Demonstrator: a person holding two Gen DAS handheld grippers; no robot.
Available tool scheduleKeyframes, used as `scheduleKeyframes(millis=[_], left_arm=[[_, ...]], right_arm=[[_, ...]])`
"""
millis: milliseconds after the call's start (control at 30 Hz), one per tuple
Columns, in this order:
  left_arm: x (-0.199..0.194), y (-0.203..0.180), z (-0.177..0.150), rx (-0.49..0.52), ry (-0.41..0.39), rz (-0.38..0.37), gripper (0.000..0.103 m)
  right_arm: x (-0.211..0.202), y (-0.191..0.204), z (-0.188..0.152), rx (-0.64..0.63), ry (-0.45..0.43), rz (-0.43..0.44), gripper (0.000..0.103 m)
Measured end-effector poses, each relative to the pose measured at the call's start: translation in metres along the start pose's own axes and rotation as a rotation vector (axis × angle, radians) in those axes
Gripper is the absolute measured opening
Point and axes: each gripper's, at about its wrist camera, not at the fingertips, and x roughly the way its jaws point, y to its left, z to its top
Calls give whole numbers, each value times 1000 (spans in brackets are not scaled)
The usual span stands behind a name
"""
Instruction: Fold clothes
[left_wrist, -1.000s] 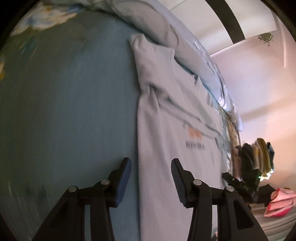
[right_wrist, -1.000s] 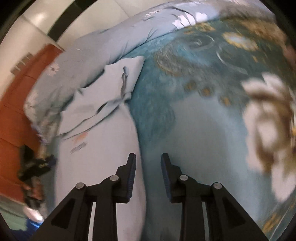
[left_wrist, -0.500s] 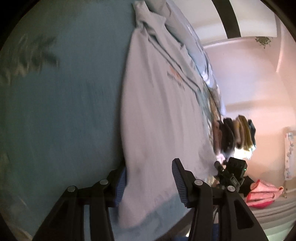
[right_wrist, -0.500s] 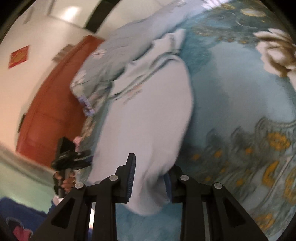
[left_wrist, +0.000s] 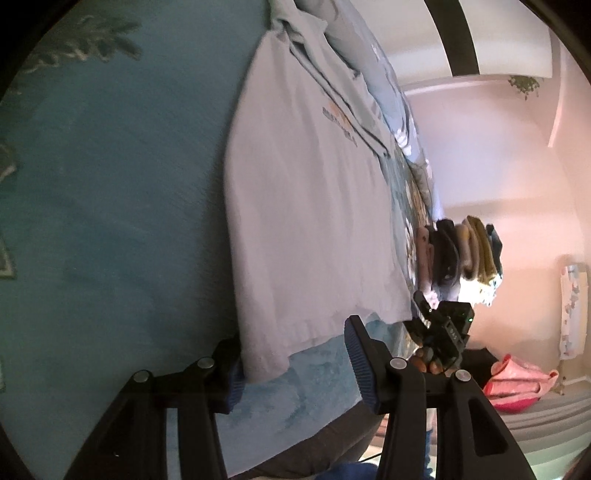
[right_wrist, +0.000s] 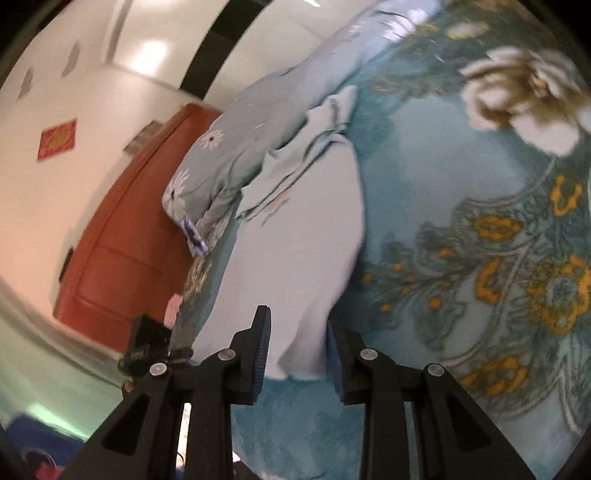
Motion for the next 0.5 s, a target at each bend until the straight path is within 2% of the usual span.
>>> scheduleKeyframes(millis=[133, 200, 300, 333, 367, 500], left_arm=[[-5, 10, -1, -36, -30, -25, 50], [-6, 15, -3, -54, -47, -35, 44], [-8, 18, -4, -40, -59, -6, 21], [-9, 18, -4, -36, -61, -1, 11], [-9, 19, -4, -31, -63, 2, 7], [-15, 22, -6, 6, -80, 17, 4]], right_arm=[[10, -10, 2, 54, 25, 5, 30], [13, -8, 1, 61, 46, -14, 30], [13, 0, -5, 22, 70, -29, 28], [12, 2, -6, 10, 79, -40, 21], [11, 3, -8, 6, 87, -54, 10], [10, 6, -8, -13, 111, -109, 5]])
